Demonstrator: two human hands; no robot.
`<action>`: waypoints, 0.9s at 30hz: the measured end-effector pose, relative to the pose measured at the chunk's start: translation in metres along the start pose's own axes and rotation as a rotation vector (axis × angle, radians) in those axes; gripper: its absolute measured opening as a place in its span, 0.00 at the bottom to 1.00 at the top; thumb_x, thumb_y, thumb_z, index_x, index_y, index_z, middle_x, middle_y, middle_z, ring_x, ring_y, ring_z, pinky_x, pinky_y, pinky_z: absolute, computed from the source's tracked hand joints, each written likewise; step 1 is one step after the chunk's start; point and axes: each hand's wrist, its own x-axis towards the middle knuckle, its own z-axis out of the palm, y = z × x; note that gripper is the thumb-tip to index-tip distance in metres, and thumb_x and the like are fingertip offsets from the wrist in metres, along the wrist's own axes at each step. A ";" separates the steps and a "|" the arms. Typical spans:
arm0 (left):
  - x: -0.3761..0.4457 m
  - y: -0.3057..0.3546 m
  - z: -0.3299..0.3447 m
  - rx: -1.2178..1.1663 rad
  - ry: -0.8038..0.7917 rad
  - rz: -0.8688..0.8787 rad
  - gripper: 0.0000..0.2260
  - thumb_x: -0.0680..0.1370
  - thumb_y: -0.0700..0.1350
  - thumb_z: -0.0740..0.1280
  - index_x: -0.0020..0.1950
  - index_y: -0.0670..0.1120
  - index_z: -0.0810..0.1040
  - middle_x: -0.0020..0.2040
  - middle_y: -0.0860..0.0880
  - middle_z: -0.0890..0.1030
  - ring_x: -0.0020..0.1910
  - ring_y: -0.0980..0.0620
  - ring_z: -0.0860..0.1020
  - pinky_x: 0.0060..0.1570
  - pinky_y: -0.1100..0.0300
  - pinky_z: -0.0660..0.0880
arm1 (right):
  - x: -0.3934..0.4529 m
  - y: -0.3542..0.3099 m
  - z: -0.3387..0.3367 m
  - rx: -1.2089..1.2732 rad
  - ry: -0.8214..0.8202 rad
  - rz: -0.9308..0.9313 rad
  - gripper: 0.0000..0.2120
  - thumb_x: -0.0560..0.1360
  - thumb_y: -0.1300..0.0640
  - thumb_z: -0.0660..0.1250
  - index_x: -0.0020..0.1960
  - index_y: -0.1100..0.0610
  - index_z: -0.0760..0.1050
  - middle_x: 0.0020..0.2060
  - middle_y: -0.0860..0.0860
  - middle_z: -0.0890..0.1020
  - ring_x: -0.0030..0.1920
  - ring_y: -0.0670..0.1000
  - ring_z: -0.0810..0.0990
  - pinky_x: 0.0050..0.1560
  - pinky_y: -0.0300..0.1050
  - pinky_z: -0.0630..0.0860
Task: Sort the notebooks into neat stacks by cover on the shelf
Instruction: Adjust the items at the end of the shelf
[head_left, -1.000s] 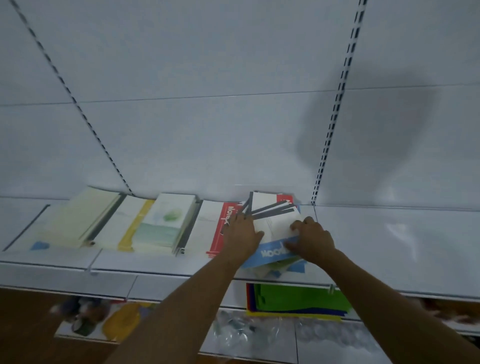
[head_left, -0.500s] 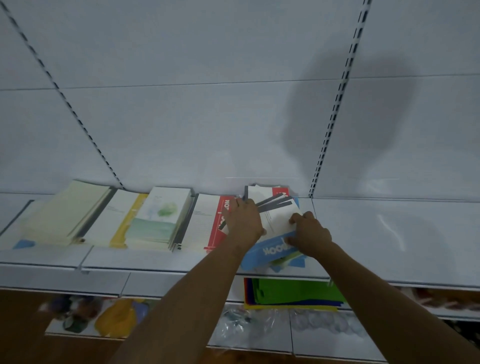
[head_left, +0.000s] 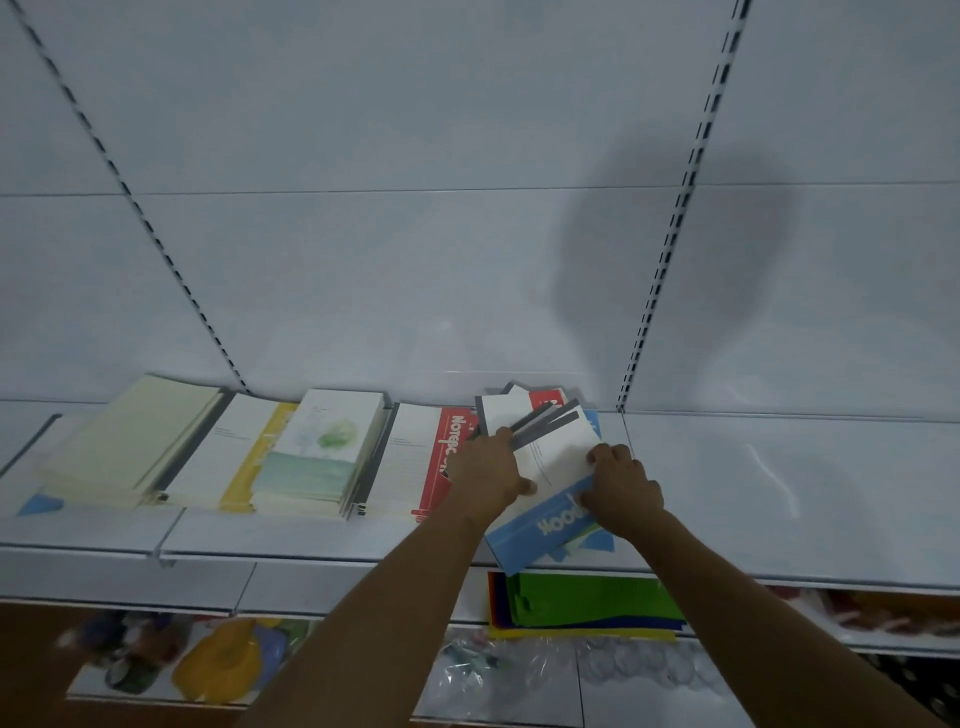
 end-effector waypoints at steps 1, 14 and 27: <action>0.000 -0.001 0.001 0.011 0.008 0.001 0.33 0.68 0.60 0.74 0.66 0.47 0.67 0.67 0.44 0.71 0.66 0.44 0.71 0.63 0.47 0.71 | -0.001 -0.001 0.000 -0.001 -0.005 0.000 0.25 0.74 0.50 0.68 0.66 0.55 0.64 0.62 0.53 0.69 0.62 0.54 0.71 0.62 0.56 0.72; 0.002 0.010 -0.003 0.067 0.099 0.017 0.45 0.63 0.58 0.79 0.71 0.47 0.56 0.68 0.40 0.67 0.68 0.39 0.67 0.65 0.43 0.68 | -0.010 -0.003 -0.004 0.053 0.067 0.103 0.31 0.71 0.45 0.71 0.68 0.56 0.63 0.61 0.56 0.68 0.62 0.55 0.71 0.61 0.54 0.73; 0.003 -0.010 -0.018 -0.853 0.001 0.031 0.18 0.67 0.45 0.78 0.52 0.44 0.77 0.48 0.50 0.82 0.48 0.50 0.80 0.49 0.55 0.78 | -0.010 -0.001 -0.011 0.835 0.181 0.292 0.42 0.70 0.41 0.71 0.74 0.60 0.56 0.59 0.58 0.78 0.57 0.58 0.79 0.57 0.53 0.76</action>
